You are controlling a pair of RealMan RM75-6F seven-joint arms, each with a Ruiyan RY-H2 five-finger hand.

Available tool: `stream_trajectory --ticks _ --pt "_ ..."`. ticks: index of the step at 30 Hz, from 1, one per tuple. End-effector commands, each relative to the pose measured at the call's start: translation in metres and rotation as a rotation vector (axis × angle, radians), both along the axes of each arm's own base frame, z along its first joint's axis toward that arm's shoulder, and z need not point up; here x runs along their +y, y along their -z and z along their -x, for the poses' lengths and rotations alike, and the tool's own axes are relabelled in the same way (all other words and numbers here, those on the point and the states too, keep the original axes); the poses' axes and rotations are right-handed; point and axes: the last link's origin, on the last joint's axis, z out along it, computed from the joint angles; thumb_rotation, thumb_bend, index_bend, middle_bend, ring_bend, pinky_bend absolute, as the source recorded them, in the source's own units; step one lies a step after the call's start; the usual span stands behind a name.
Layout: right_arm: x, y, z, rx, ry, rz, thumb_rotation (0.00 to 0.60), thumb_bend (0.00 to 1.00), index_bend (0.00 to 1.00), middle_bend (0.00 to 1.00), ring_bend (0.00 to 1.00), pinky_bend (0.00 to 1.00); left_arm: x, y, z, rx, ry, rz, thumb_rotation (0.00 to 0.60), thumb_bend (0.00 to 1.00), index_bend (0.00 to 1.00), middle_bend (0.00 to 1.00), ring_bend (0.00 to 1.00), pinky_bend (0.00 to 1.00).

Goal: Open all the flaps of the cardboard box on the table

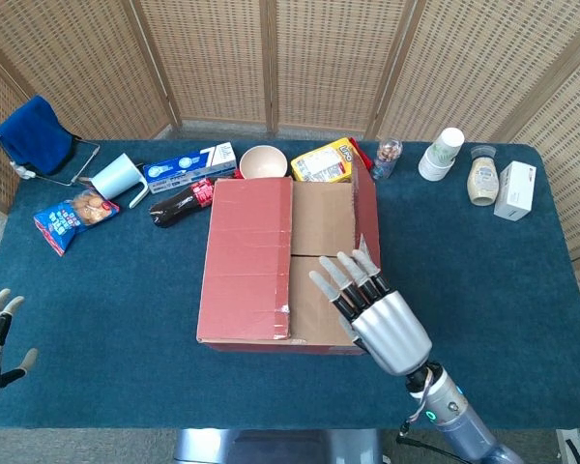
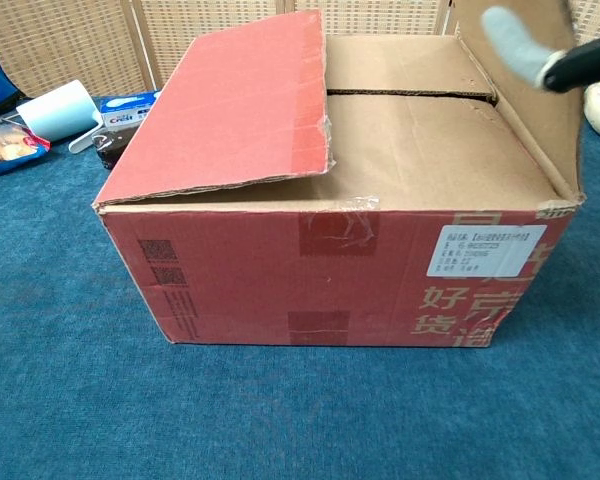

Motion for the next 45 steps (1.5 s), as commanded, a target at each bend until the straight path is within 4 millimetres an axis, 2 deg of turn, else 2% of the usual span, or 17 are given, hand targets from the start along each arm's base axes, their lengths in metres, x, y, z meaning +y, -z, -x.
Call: stream_trajectory --ticks 1,7,13,24,37,45 --pt "0.002 -0.008 0.003 0.023 -0.001 0.032 0.6 0.6 0.0 0.0 0.0 0.14 0.0 0.0 0.0 0.001 0.0 0.002 0.6 0.19 0.12 0.0 0.0 0.0" --pt "0.002 -0.017 0.006 0.056 0.006 0.071 0.6 0.59 0.0 0.0 0.0 0.1 0.0 0.002 0.0 0.003 -0.002 0.01 0.6 0.19 0.12 0.0 0.0 0.0" --pt "0.001 -0.022 0.009 0.075 0.018 0.084 0.6 0.48 0.0 0.0 0.0 0.03 0.0 0.005 0.0 0.004 -0.005 0.018 0.6 0.19 0.12 0.0 0.0 0.0" --pt "-0.007 -0.025 0.02 0.21 0.028 0.189 0.6 0.48 0.0 0.0 0.0 0.01 0.0 0.005 0.001 0.002 -0.009 0.019 0.6 0.19 0.12 0.0 0.0 0.0" --pt "-0.001 -0.046 0.026 0.233 0.05 0.229 0.6 0.48 0.0 0.0 0.0 0.01 0.001 0.009 0.002 -0.002 -0.014 0.036 0.6 0.19 0.12 0.0 0.0 0.0" --pt "0.004 -0.05 0.028 0.276 0.063 0.213 0.6 0.48 0.0 0.0 0.0 0.01 0.001 0.01 0.002 -0.003 -0.014 0.041 0.6 0.19 0.12 0.0 0.0 0.0"
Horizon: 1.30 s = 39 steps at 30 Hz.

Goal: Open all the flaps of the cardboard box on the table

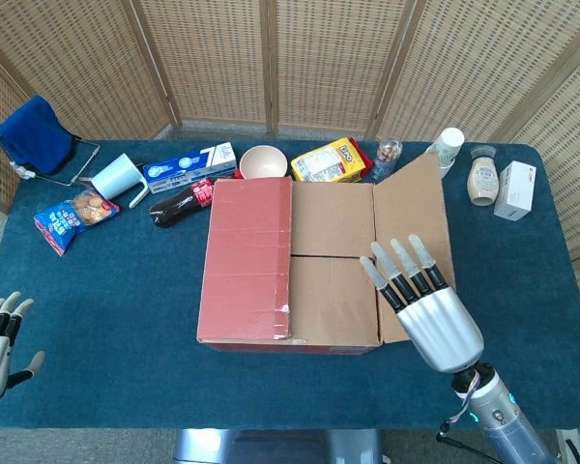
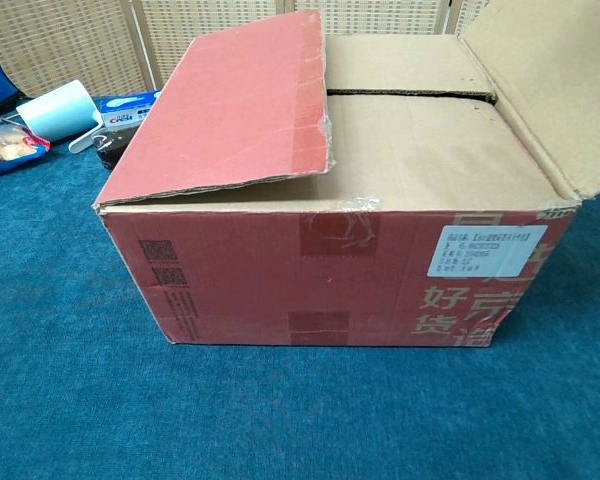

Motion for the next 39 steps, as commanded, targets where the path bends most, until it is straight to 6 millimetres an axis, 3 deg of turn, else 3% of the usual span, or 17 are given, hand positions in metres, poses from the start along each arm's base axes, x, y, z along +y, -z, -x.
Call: stream_trajectory --ticks 1,11,19,30,39 --pt "0.0 0.0 0.001 0.019 0.009 -0.004 0.6 0.48 0.0 0.0 0.0 0.01 0.0 0.0 0.0 -0.002 -0.001 0.002 0.6 0.19 0.12 0.0 0.0 0.0" --pt "-0.002 0.009 0.011 0.094 0.067 -0.054 0.6 0.48 0.0 0.0 0.0 0.01 0.001 0.0 0.001 -0.006 -0.004 0.002 0.6 0.19 0.12 0.0 0.0 0.0" --pt "-0.011 0.008 0.022 0.012 0.089 -0.067 0.6 0.47 0.0 0.0 0.0 0.01 0.001 -0.001 0.001 -0.015 -0.003 0.003 0.6 0.19 0.12 0.0 0.0 0.0" --pt "-0.011 0.004 0.05 -0.179 0.07 -0.104 0.6 0.15 0.0 0.0 0.0 0.05 0.01 -0.005 -0.01 -0.039 0.048 0.001 0.6 0.18 0.12 0.0 0.0 0.0" --pt "-0.008 -0.001 0.081 -0.245 0.142 -0.049 0.6 0.15 0.0 0.0 0.0 0.06 0.036 -0.029 -0.033 -0.028 0.236 -0.024 0.6 0.16 0.12 0.0 0.0 0.0"
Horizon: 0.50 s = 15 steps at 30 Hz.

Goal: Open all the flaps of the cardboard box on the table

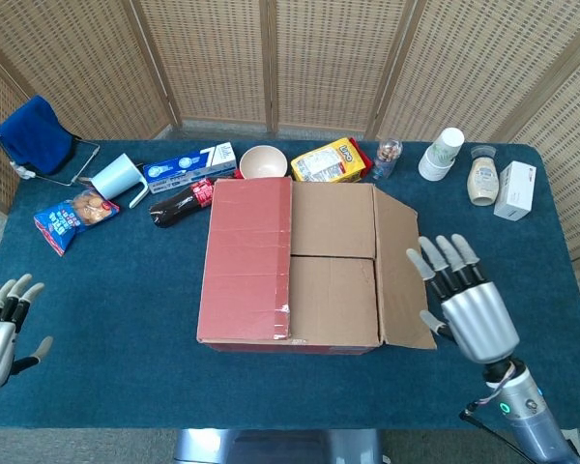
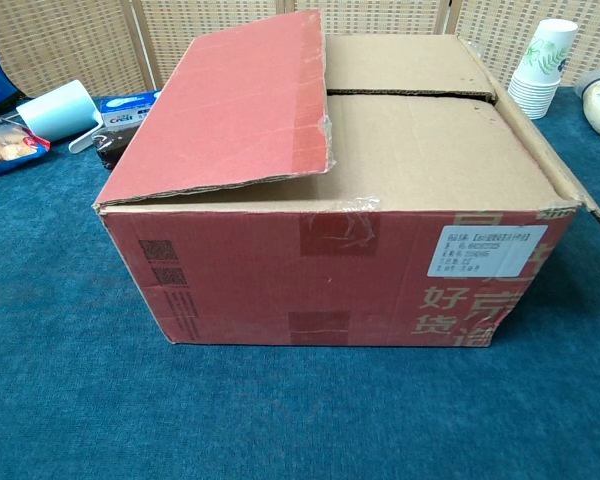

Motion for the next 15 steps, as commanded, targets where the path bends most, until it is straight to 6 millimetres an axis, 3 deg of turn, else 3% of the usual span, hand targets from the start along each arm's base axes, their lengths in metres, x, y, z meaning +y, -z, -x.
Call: stream_trajectory --ticks 1,7,15 --pt "0.002 0.0 0.011 -0.02 0.039 0.01 0.6 0.15 0.0 0.0 0.0 0.06 0.016 -0.016 -0.012 0.007 0.105 -0.029 0.6 0.16 0.12 0.0 0.0 0.0" --pt "0.003 -0.002 0.038 -0.045 0.134 -0.017 0.6 0.15 0.0 0.0 0.0 0.06 0.049 -0.035 -0.04 0.021 0.269 -0.049 0.6 0.15 0.12 0.0 0.0 0.01" --pt "0.012 -0.007 0.062 -0.118 0.271 -0.029 0.6 0.15 0.0 0.0 0.0 0.06 0.093 -0.032 -0.096 0.047 0.42 0.019 0.6 0.14 0.12 0.0 0.0 0.0"
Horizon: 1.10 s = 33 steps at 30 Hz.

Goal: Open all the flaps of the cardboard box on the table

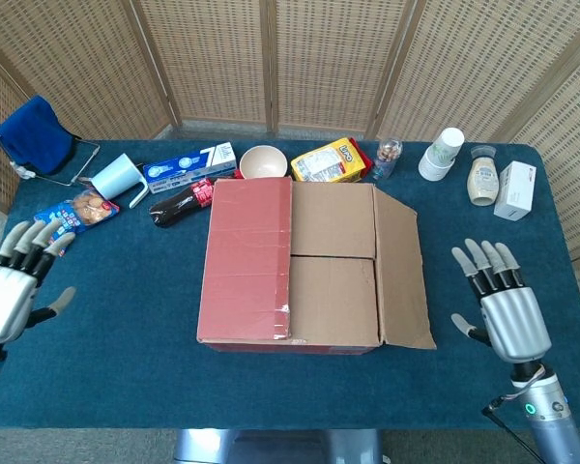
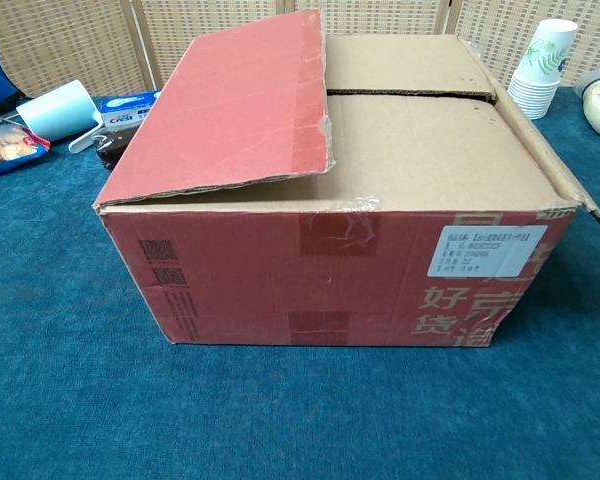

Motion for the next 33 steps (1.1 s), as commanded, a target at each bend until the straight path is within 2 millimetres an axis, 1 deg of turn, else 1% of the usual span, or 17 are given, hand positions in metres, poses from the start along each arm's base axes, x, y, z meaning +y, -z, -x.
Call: stream_trajectory --ticks 1,4,6,9,12,13,17,18,22,24,29,31,33 --pt "0.008 -0.004 0.009 -0.051 0.064 0.004 0.6 0.15 0.0 0.0 0.0 0.06 0.023 0.001 -0.033 0.022 0.091 0.043 0.6 0.14 0.12 0.0 0.0 0.0" --pt "0.015 -0.007 0.014 -0.085 0.099 0.011 0.6 0.14 0.0 0.0 0.0 0.06 0.035 0.003 -0.055 0.026 0.144 0.076 0.6 0.14 0.14 0.0 0.0 0.0" --pt "0.021 -0.009 0.016 -0.109 0.123 0.018 0.6 0.14 0.0 0.0 0.0 0.06 0.043 0.009 -0.082 0.004 0.207 0.144 0.6 0.14 0.16 0.0 0.0 0.0" --pt "0.026 -0.011 0.02 -0.127 0.152 0.014 0.6 0.09 0.0 0.0 0.0 0.06 0.049 0.016 -0.109 -0.021 0.271 0.239 0.6 0.14 0.2 0.0 0.0 0.0" --pt "0.027 -0.013 0.022 -0.139 0.172 0.019 0.6 0.08 0.0 0.0 0.0 0.06 0.056 0.022 -0.126 -0.004 0.305 0.291 0.6 0.14 0.21 0.0 0.0 0.0" --pt "0.028 -0.014 0.024 -0.148 0.177 0.023 0.6 0.08 0.0 0.0 0.0 0.06 0.059 0.025 -0.135 0.02 0.328 0.311 0.6 0.14 0.21 0.0 0.0 0.0" --pt "0.029 -0.015 0.028 -0.159 0.182 0.029 0.6 0.08 0.0 0.0 0.0 0.06 0.064 0.033 -0.157 0.08 0.399 0.347 0.593 0.14 0.22 0.0 0.0 0.0" --pt "0.029 -0.015 0.029 -0.157 0.185 0.027 0.6 0.08 0.0 0.0 0.0 0.06 0.065 0.036 -0.165 0.109 0.441 0.346 0.574 0.13 0.22 0.0 0.0 0.0" --pt "0.027 -0.017 0.03 -0.154 0.183 0.029 0.6 0.08 0.0 0.0 0.0 0.06 0.07 0.043 -0.183 0.15 0.523 0.347 0.483 0.11 0.22 0.0 0.0 0.02" --pt "0.028 -0.019 0.03 -0.155 0.189 0.036 0.6 0.08 0.0 0.0 0.0 0.06 0.074 0.049 -0.195 0.151 0.555 0.379 0.443 0.1 0.23 0.01 0.0 0.03" --pt "0.028 -0.021 0.031 -0.168 0.204 0.051 0.6 0.08 0.0 0.0 0.0 0.06 0.085 0.06 -0.216 0.172 0.588 0.431 0.349 0.1 0.24 0.02 0.0 0.06" --pt "0.028 -0.022 0.031 -0.165 0.207 0.052 0.6 0.08 0.0 0.0 0.0 0.06 0.088 0.065 -0.223 0.178 0.596 0.45 0.321 0.1 0.24 0.03 0.0 0.07" --pt "0.028 -0.021 0.031 -0.163 0.211 0.052 0.6 0.08 0.0 0.0 0.0 0.06 0.092 0.07 -0.23 0.185 0.603 0.472 0.316 0.1 0.24 0.03 0.0 0.07"
